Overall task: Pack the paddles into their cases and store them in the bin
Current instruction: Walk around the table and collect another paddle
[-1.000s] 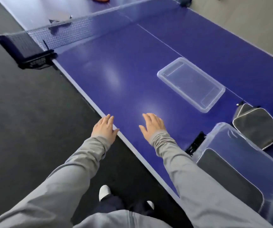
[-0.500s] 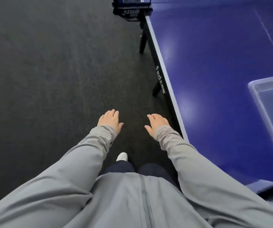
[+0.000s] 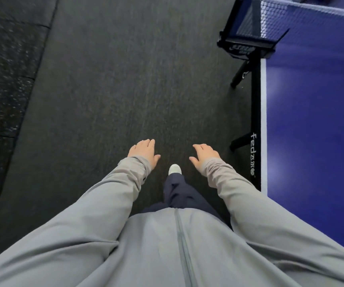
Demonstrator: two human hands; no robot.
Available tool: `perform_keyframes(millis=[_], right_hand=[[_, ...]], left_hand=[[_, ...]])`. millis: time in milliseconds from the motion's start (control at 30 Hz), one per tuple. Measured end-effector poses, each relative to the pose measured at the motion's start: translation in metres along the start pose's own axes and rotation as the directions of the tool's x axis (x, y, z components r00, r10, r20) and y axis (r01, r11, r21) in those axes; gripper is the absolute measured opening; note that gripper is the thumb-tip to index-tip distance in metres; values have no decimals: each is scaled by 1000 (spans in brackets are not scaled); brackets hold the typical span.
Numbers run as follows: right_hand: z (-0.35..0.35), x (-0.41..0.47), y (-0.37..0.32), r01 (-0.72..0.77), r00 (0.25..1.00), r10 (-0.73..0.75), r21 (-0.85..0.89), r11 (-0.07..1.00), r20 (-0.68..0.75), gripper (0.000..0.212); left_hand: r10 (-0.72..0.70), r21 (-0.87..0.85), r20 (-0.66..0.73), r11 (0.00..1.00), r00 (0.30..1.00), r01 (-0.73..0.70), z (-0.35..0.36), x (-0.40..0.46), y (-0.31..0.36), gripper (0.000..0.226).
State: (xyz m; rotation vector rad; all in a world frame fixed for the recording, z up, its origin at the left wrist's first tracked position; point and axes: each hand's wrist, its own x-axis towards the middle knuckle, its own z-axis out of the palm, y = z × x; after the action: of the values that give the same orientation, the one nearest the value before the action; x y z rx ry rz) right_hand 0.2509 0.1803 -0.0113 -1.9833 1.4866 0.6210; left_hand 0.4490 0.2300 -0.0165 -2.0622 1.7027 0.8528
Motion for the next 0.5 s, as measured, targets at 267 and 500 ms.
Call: perform_keyframes(millis=[267, 500], right_hand=[[-77, 78, 1, -27, 997, 26, 21, 999, 67, 54], [-138, 154, -33, -35, 995, 33, 18, 999, 97, 54]], left_hand=[[-108, -43, 85, 993, 990, 112, -73, 72, -14, 59], [-118, -51, 114, 991, 986, 124, -140, 152, -48, 56]])
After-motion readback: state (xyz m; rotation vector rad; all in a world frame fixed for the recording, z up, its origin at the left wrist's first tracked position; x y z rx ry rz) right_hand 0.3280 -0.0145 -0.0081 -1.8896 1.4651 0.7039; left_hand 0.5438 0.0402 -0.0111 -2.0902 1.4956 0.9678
